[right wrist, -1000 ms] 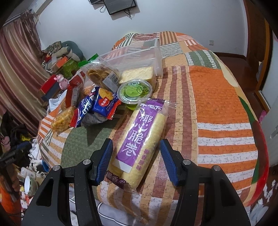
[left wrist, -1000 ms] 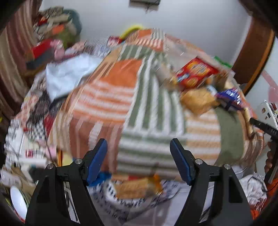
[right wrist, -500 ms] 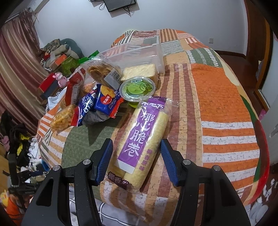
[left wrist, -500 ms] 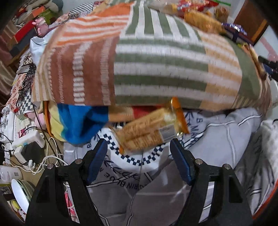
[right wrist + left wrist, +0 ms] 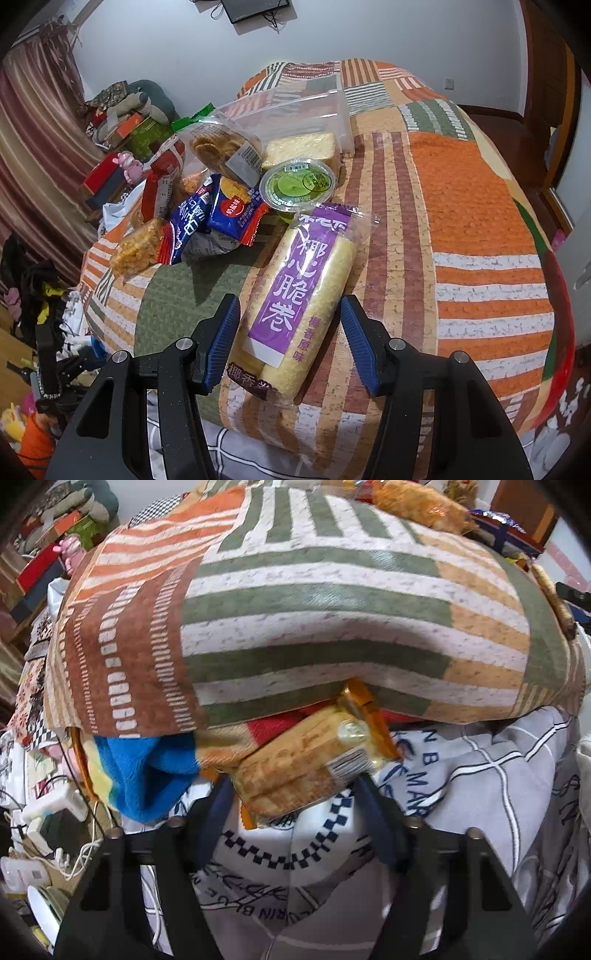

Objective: Organize snacks
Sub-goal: 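Grasp the biscuit-stick pack with the left gripper and lift it, then grasp the purple coconut roll pack with the right gripper and lift it while the left gripper holds its pack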

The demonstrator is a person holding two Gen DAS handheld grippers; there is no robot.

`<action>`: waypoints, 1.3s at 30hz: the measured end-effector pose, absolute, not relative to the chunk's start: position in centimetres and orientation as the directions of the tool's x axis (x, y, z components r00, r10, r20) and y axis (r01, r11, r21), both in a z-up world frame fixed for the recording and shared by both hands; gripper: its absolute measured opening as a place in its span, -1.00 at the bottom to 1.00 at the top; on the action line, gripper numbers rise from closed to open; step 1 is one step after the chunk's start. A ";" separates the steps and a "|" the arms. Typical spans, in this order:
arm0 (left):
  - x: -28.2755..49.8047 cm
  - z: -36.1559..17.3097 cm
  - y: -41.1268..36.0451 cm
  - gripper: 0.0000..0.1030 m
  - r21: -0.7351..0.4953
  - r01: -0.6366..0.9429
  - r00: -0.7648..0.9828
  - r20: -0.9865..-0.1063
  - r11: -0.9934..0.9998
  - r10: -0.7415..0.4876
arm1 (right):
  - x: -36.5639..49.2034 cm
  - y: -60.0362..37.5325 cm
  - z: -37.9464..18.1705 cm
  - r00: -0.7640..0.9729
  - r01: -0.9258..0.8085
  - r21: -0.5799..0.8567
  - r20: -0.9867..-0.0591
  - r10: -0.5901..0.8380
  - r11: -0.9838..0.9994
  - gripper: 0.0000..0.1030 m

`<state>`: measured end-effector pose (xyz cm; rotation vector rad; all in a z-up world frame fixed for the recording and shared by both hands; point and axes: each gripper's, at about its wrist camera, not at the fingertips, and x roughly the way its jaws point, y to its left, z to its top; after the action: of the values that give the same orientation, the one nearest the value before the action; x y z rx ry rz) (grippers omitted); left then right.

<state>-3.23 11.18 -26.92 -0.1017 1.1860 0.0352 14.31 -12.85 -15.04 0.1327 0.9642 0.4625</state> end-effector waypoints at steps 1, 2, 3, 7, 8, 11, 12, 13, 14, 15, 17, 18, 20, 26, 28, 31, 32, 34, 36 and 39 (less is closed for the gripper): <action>-3.2 -26.8 11.0 0.16 -0.059 -0.082 0.383 -0.924 0.995 -0.023 | 14.4 -12.9 -15.1 0.479 -0.320 0.313 -0.761 0.438 0.894 0.03; -3.3 -26.9 10.9 0.12 -0.061 -0.081 0.390 -0.921 0.995 -0.025 | 14.4 -12.8 -15.2 0.477 -0.321 0.315 -0.761 0.439 0.893 0.03; -3.4 -27.0 10.9 0.04 -0.064 -0.077 0.392 -0.919 0.995 -0.029 | 14.4 -12.8 -15.2 0.476 -0.321 0.314 -0.762 0.439 0.894 0.03; -3.9 -28.0 11.9 -0.28 -0.104 -0.098 0.392 -0.918 0.990 -0.058 | 14.3 -12.5 -15.2 0.477 -0.328 0.305 -0.763 0.436 0.894 0.08; -4.2 -28.0 12.4 -0.33 -0.122 -0.110 0.394 -0.917 0.986 -0.070 | 14.3 -12.5 -15.2 0.476 -0.329 0.305 -0.763 0.436 0.894 0.09; -5.0 -28.0 13.5 -0.53 -0.161 -0.139 0.406 -0.909 0.977 -0.092 | 14.3 -12.6 -15.3 0.475 -0.329 0.311 -0.762 0.441 0.892 0.09; -5.2 -27.9 13.7 -0.53 -0.167 -0.139 0.408 -0.908 0.976 -0.097 | 14.4 -12.6 -15.3 0.474 -0.329 0.313 -0.761 0.442 0.891 0.09; -5.4 -27.8 13.6 -0.54 -0.160 -0.134 0.410 -0.907 0.978 -0.092 | 14.4 -12.6 -15.3 0.474 -0.328 0.314 -0.761 0.443 0.891 0.09; -5.4 -27.7 13.3 -0.54 -0.134 -0.124 0.407 -0.910 0.983 -0.073 | 14.4 -12.6 -15.3 0.473 -0.328 0.316 -0.760 0.445 0.890 0.10; -5.4 -27.5 13.2 -0.53 -0.118 -0.120 0.405 -0.912 0.986 -0.060 | 14.4 -12.7 -15.3 0.473 -0.327 0.319 -0.760 0.446 0.890 0.10; -5.2 -27.3 12.7 -0.52 -0.083 -0.111 0.395 -0.918 0.990 -0.033 | 14.4 -12.7 -15.3 0.470 -0.328 0.322 -0.760 0.449 0.888 0.12; -4.8 -26.9 12.1 -0.44 -0.078 -0.109 0.393 -0.919 0.991 -0.029 | 14.4 -12.7 -15.3 0.468 -0.329 0.324 -0.760 0.452 0.887 0.13; -4.7 -26.3 11.6 -0.26 -0.075 -0.101 0.403 -0.915 0.992 -0.029 | 14.3 -12.8 -15.3 0.465 -0.328 0.334 -0.757 0.459 0.883 0.16; -3.7 -24.6 10.1 0.23 -0.070 0.021 0.445 -0.893 0.997 -0.072 | 14.3 -12.8 -15.3 0.462 -0.328 0.338 -0.757 0.462 0.882 0.19; -2.7 -25.3 9.9 0.24 -0.086 0.047 0.421 -0.902 0.995 -0.098 | 14.4 -12.6 -15.3 0.462 -0.331 0.332 -0.759 0.459 0.883 0.19; -1.5 -26.6 10.1 0.24 -0.104 0.060 0.389 -0.914 0.993 -0.119 | 14.5 -12.3 -15.4 0.467 -0.334 0.311 -0.765 0.443 0.890 0.19; -1.3 -26.9 10.5 0.24 -0.134 0.052 0.382 -0.913 0.990 -0.144 | 14.6 -12.2 -15.4 0.470 -0.335 0.301 -0.768 0.435 0.893 0.19; -1.6 -27.0 11.4 0.18 -0.177 0.032 0.390 -0.904 0.984 -0.175 | 14.8 -11.6 -15.5 0.481 -0.338 0.266 -0.775 0.409 0.903 0.19; -2.3 -27.1 12.1 0.09 -0.194 0.014 0.399 -0.898 0.981 -0.183 | 15.0 -11.2 -15.6 0.496 -0.339 0.229 -0.781 0.380 0.913 0.19; -3.9 -27.3 12.9 -0.11 -0.189 -0.027 0.405 -0.900 0.982 -0.162 | 15.3 -10.2 -15.8 0.527 -0.334 0.156 -0.787 0.321 0.930 0.21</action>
<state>-3.88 12.92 -27.31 -0.1841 1.1520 -0.0863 15.32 -10.23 -15.83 -0.0147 0.9369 0.3914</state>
